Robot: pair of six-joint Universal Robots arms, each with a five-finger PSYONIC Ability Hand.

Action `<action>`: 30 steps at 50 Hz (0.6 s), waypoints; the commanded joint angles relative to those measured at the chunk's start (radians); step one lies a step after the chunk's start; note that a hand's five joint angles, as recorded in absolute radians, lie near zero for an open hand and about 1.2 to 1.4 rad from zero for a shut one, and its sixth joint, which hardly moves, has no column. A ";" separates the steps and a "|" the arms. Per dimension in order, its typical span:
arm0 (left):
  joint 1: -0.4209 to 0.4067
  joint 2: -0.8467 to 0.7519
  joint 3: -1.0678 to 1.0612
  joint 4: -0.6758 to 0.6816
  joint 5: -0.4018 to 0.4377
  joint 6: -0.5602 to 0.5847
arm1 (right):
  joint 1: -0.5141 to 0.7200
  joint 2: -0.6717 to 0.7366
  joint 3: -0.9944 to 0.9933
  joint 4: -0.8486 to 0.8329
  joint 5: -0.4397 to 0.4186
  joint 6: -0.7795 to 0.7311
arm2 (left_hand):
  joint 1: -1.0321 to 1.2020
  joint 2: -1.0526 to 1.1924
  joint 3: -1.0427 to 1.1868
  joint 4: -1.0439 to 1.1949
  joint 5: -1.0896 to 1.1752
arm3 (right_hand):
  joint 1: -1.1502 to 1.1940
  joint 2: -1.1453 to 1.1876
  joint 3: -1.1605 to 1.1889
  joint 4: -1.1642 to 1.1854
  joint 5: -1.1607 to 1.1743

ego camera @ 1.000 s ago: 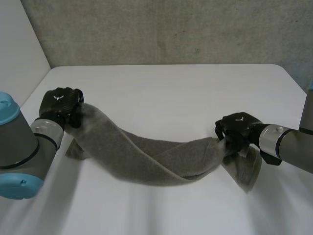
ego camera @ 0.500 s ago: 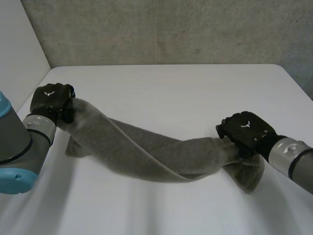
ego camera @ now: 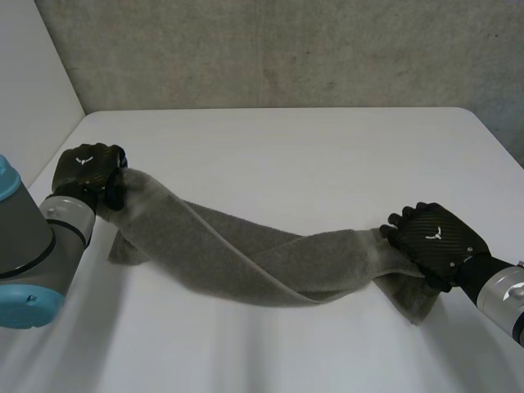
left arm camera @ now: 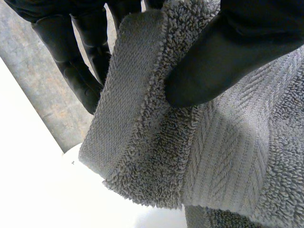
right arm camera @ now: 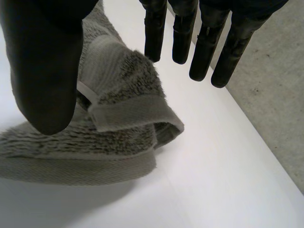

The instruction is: Fold the towel.

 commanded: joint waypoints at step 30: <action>0.003 -0.008 -0.002 0.005 0.000 -0.002 | 0.146 0.218 -0.167 -0.186 0.017 0.009 | -0.020 -0.111 -0.147 -0.123 -0.272 | 0.136 0.124 0.149 0.146 0.179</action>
